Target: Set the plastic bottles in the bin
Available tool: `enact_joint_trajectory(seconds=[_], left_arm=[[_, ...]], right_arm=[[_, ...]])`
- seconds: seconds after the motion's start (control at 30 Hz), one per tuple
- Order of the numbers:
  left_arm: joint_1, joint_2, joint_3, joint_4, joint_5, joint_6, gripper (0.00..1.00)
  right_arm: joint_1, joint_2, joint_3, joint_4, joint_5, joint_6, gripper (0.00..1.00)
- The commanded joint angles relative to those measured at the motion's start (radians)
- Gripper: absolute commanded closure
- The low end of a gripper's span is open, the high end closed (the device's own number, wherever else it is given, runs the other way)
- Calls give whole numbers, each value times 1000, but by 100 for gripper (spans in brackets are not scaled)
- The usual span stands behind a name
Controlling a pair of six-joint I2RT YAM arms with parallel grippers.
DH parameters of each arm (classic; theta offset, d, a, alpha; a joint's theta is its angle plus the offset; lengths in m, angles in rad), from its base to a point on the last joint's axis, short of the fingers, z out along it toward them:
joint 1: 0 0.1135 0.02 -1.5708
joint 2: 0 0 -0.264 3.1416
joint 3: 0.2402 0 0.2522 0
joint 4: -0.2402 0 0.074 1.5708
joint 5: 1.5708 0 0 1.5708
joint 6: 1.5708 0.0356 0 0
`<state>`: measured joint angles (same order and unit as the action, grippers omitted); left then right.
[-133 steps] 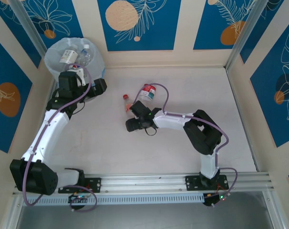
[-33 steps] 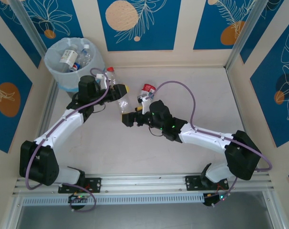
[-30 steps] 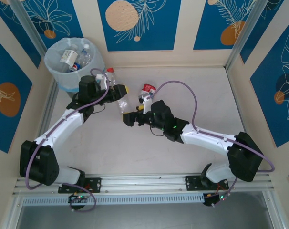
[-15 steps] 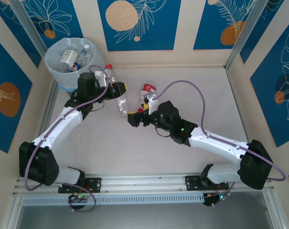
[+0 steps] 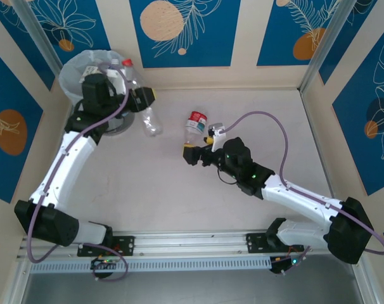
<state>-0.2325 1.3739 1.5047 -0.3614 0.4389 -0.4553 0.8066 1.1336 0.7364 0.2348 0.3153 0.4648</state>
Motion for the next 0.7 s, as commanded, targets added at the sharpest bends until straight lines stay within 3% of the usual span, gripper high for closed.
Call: enact_joint_trajectory(seconds=[0.0,0.3,0.67], left_arm=[[37,32,134,-116,-66,99,46],[167,155,308,-79,-253,171,46],[234,302,516,-12,-442,307,44]], right_arm=[[-19,-13,-11,-3,32,55,1],[-54,0,19,-113,56,136,0],[-64,-28,-9,-174,74,186,1]])
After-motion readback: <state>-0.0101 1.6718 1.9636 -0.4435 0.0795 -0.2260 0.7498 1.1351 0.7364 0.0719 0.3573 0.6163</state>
